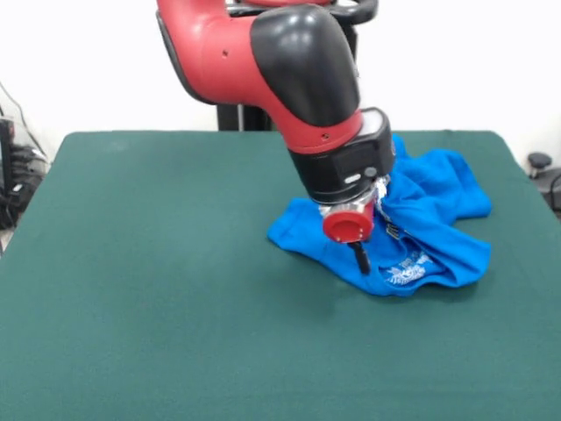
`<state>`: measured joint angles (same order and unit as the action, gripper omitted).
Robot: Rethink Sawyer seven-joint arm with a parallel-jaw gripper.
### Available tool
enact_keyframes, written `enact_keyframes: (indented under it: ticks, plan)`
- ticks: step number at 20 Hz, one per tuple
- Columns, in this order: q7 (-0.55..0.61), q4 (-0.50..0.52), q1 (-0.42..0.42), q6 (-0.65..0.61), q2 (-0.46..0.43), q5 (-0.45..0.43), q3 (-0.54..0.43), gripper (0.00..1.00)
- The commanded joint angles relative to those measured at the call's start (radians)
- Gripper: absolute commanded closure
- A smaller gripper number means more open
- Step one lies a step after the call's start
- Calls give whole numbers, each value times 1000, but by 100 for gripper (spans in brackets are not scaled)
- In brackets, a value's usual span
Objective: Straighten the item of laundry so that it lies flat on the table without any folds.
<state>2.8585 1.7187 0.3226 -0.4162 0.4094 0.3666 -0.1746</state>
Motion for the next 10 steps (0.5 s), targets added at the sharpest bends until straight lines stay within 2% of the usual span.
enact_keyframes:
  ticks: [1,7,10]
  plan:
    - [-55,53,-10,54,-18,-43,-161,0]
    - [-39,11,-11,80,-72,-80,-142,0]
    - [-9,-43,-51,116,-116,-93,-90,0]
